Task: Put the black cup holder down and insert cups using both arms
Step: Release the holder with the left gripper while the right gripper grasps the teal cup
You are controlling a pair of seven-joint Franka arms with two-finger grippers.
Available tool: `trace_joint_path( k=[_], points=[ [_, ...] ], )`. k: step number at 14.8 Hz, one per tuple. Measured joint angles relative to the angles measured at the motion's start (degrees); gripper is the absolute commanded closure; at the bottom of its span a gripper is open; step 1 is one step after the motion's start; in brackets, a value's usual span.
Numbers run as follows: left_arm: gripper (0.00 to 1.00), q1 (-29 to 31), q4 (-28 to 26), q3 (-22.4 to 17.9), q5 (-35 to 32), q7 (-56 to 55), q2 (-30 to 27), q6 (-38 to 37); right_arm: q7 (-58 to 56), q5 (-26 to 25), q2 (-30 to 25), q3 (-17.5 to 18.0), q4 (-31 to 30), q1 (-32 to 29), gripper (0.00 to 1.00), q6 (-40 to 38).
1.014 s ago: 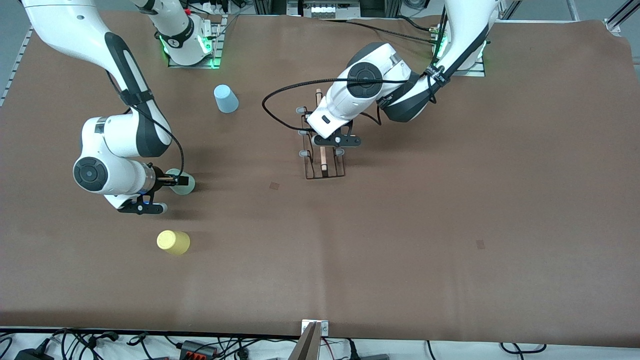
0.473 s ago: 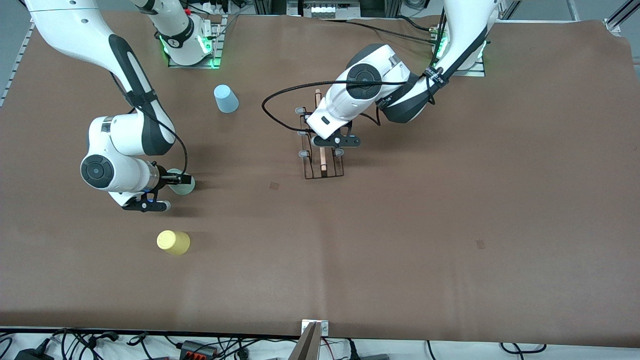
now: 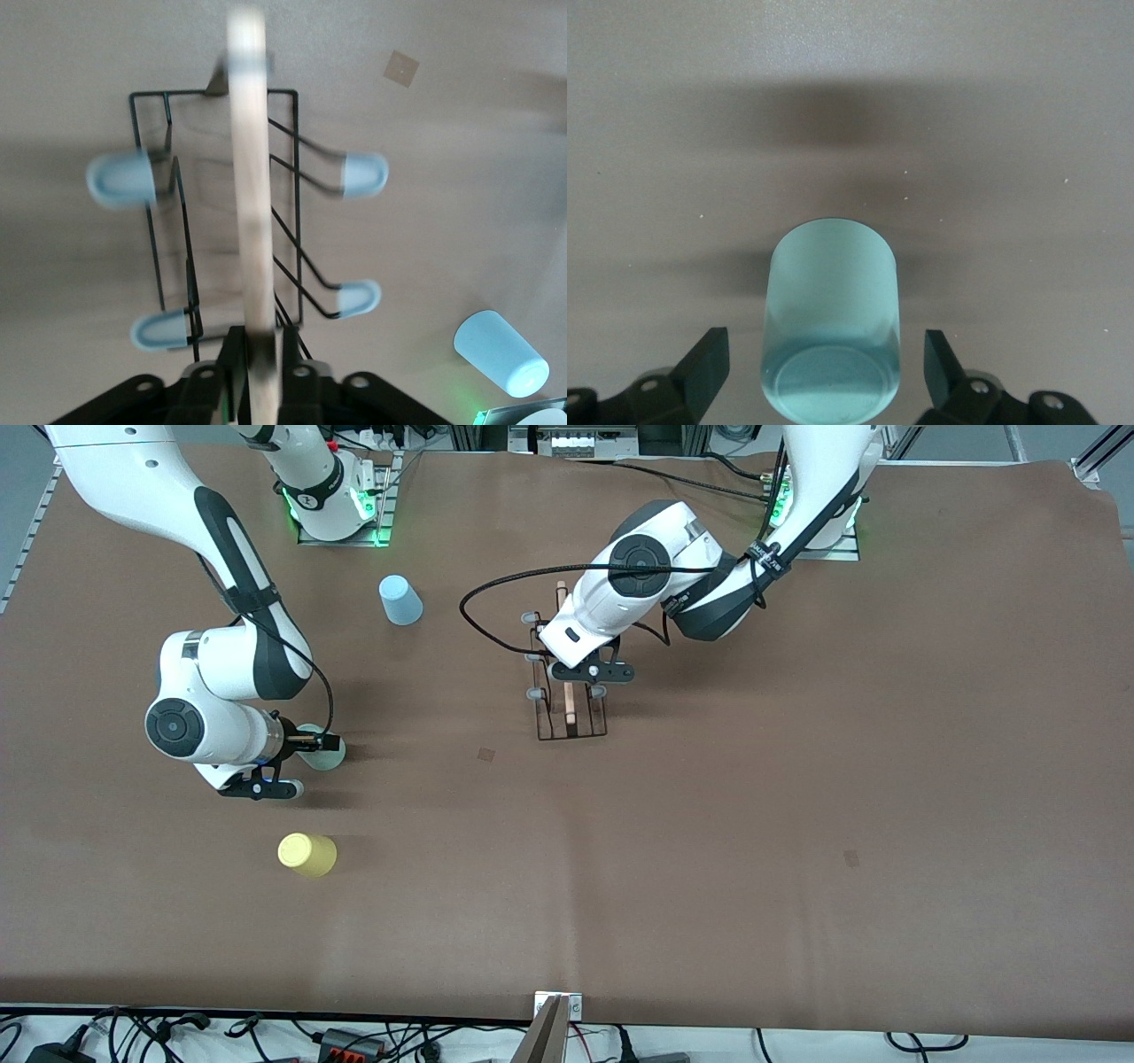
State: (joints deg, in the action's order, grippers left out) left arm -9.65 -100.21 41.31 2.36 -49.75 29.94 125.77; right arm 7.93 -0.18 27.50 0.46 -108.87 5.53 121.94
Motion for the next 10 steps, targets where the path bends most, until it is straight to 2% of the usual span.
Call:
trace_joint_path(
  k=[3, 7, 8, 9, 10],
  points=[
    [0.43, 0.0, 0.0, 0.0, 0.0, -0.1, 0.0, 0.0, 0.0, 0.0, 0.0, 0.0, -0.1, 0.0, 0.34, 0.0],
    [0.24, 0.3, 0.7, -0.1, 0.0, -0.2, -0.1, -2.1, 0.0, 0.0, -0.1, 0.0, -0.1, 0.0, 0.67, 0.0],
    [0.18, 0.5, 1.2, -0.1, 0.0, -0.3, -0.3, -3.3, 0.0, 0.0, -0.1, 0.0, -0.1, 0.0, 0.70, 0.0],
    [0.17, 0.9, 1.7, -0.1, 0.0, -0.4, -0.7, -4.6, 0.0, 0.0, -0.1, 0.0, -0.1, 0.0, 0.73, 0.0],
    [0.08, 1.6, 2.1, -0.1, 0.0, -0.4, -1.3, -6.0, 0.0, 0.0, -0.1, 0.0, 0.1, 0.0, 0.73, 0.1]
  ],
)
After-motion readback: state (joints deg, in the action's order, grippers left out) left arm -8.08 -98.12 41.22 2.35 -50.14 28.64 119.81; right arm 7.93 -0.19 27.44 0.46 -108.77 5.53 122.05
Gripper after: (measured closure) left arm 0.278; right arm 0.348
